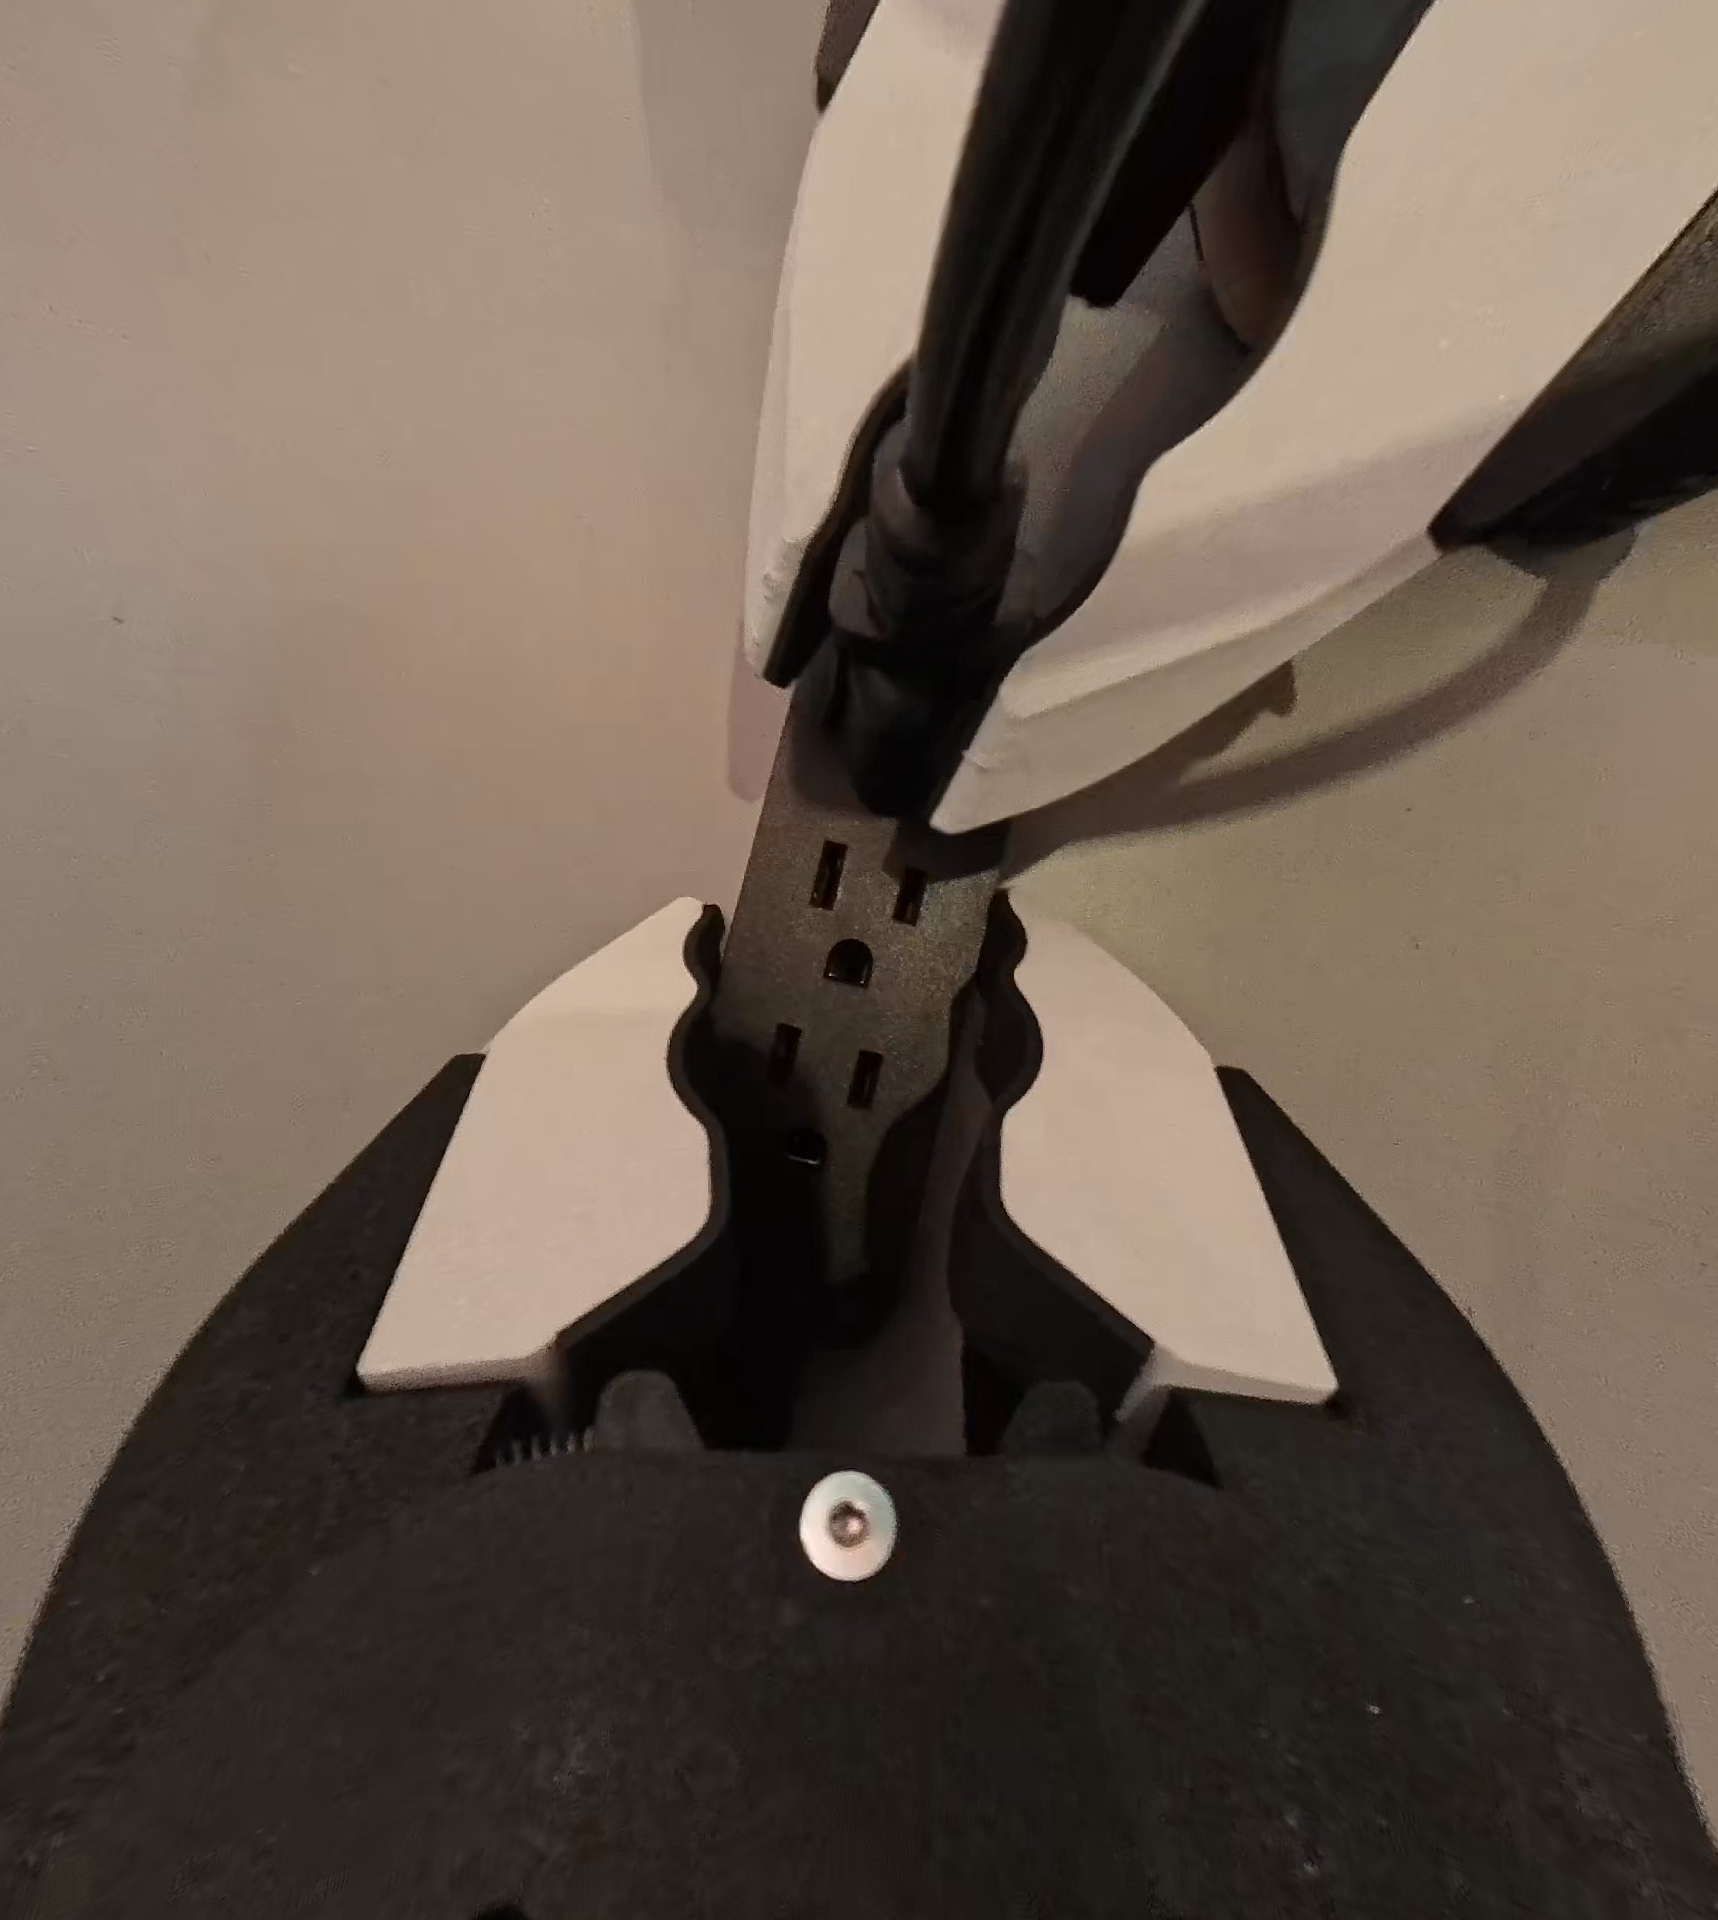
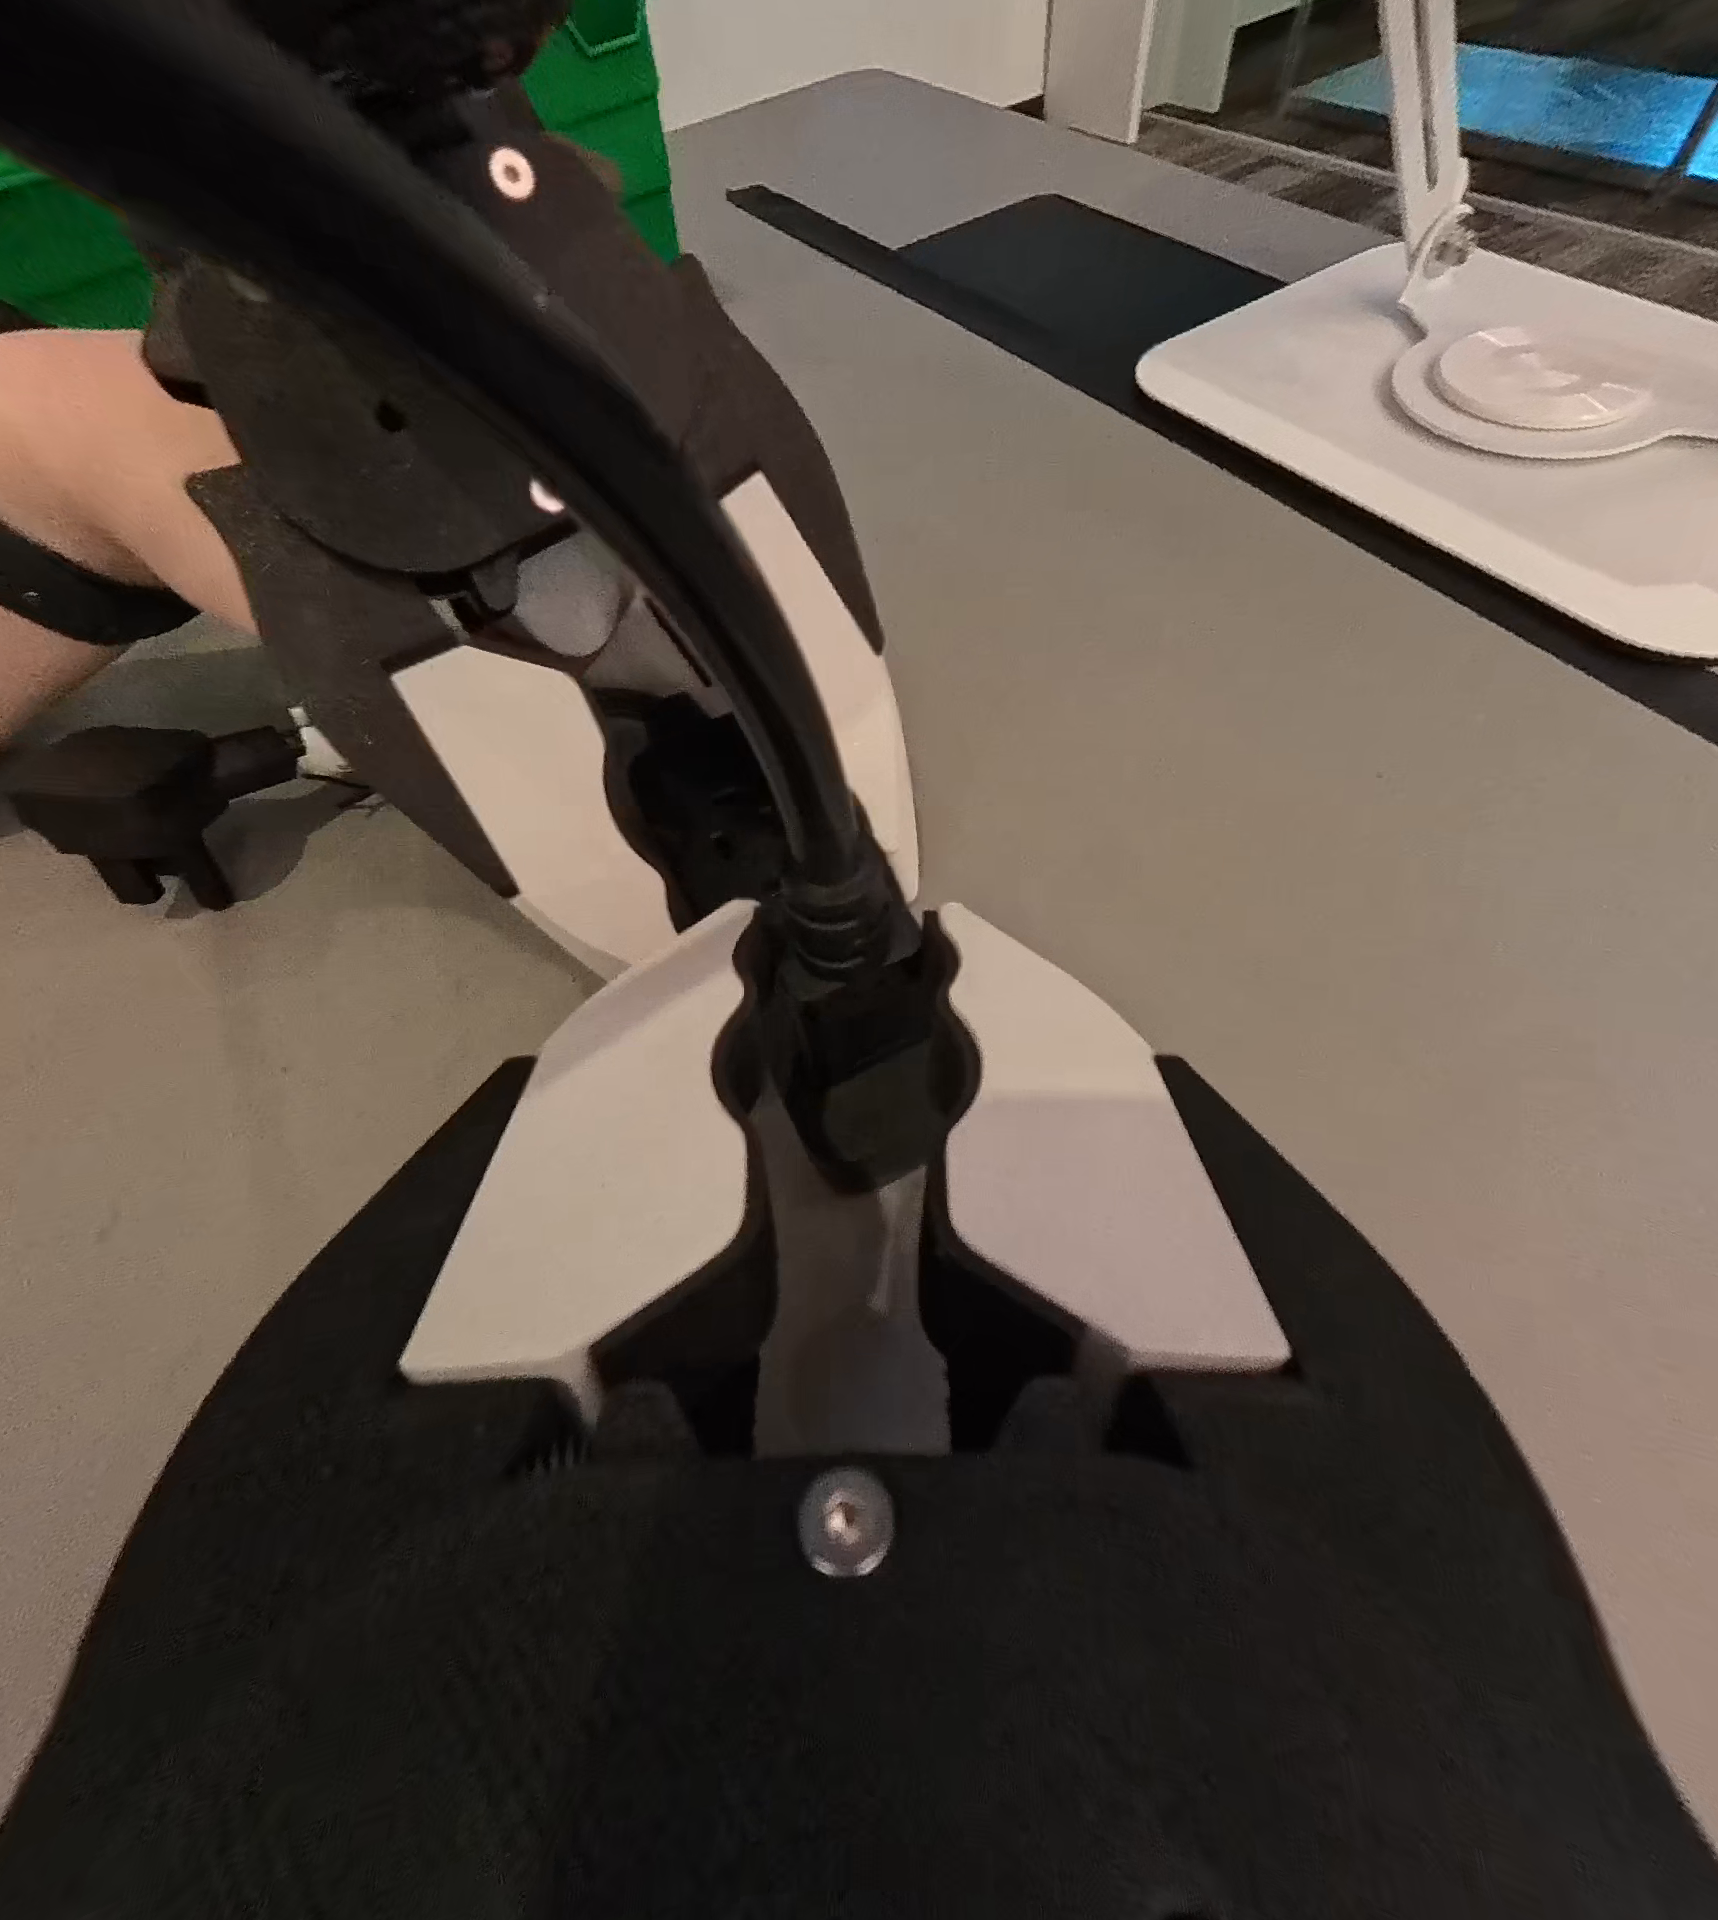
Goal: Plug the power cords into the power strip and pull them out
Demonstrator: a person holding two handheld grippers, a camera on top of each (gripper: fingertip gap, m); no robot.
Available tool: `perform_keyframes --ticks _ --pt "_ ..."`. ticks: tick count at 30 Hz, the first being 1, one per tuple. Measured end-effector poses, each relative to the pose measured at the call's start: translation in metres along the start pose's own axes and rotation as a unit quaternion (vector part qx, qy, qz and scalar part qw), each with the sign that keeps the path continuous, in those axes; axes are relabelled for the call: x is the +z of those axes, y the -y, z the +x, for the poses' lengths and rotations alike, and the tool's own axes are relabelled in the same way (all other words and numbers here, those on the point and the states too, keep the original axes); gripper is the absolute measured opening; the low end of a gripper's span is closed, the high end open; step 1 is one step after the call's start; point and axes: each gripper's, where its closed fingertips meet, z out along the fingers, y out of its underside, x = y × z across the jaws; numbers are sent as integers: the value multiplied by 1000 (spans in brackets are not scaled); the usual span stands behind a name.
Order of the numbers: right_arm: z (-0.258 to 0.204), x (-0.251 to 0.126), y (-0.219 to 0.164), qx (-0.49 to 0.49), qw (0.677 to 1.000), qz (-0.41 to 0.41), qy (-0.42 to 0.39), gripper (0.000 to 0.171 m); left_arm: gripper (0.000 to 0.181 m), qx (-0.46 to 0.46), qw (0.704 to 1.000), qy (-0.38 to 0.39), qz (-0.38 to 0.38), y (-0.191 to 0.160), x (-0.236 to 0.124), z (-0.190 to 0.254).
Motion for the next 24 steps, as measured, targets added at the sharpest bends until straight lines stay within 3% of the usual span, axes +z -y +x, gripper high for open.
perform_keyframes --ticks 6,18,24 --pt "5 2 1 7 999 -16 -51 25 48 -8 1000 2 19 1 0 -1" --pt "14 1 11 223 972 66 29 27 47 -25 999 10 22 5 3 -1" --pt "13 0 9 11 996 -3 -92 25 46 -17 1000 26 -2 2 3 -3"
